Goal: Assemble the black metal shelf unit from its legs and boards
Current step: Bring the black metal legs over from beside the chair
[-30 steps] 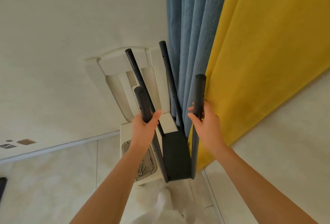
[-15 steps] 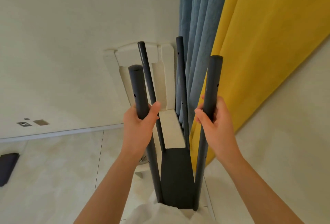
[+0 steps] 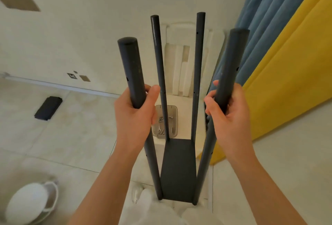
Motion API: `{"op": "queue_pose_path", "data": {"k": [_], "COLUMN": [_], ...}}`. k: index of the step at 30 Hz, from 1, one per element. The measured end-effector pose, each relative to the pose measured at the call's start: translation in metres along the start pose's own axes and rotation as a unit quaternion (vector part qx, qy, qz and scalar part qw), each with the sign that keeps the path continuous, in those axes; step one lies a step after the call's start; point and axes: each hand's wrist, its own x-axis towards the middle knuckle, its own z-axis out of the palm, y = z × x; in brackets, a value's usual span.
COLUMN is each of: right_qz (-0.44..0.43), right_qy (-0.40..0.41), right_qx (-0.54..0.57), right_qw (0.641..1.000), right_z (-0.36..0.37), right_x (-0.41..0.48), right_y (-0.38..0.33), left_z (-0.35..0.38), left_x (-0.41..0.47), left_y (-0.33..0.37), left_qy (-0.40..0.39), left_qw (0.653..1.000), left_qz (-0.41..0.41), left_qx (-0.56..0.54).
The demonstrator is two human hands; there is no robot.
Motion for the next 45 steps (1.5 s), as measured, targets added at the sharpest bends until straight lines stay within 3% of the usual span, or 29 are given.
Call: {"op": "queue_pose_path", "data": {"k": [9, 11, 15, 26, 31, 45], "right_qz": [0.004, 0.005, 0.018, 0.009, 0.029, 0.061], "right_qy": [-0.139, -0.201, -0.244, -0.299, -0.315, -0.41], "right_qx": [0.0, 0.011, 0.035, 0.069, 0.088, 0.061], "right_qw": [0.99, 0.979, 0.969, 0.952, 0.945, 0.908], "right_z": [0.086, 0.18, 0.219, 0.404, 0.469, 0.662], "right_x": [-0.011, -0.027, -0.029, -0.05, -0.038, 0.098], "right_y": [-0.012, -0.018, -0.022, -0.03, -0.021, 0.003], "left_z": [-0.094, -0.186, -0.225, -0.382, -0.427, -0.518], "left_x": [0.011, 0.026, 0.028, 0.07, 0.107, 0.279], "left_y": [-0.007, -0.016, -0.025, -0.055, -0.07, -0.119], "left_qy": [0.087, 0.143, 0.167, 0.283, 0.297, 0.329], "left_qw": [0.996, 0.989, 0.985, 0.954, 0.943, 0.921], "left_qz": [-0.024, -0.044, -0.049, -0.057, -0.071, -0.153], "left_qx": [0.007, 0.003, 0.018, 0.08, 0.133, 0.139]}}
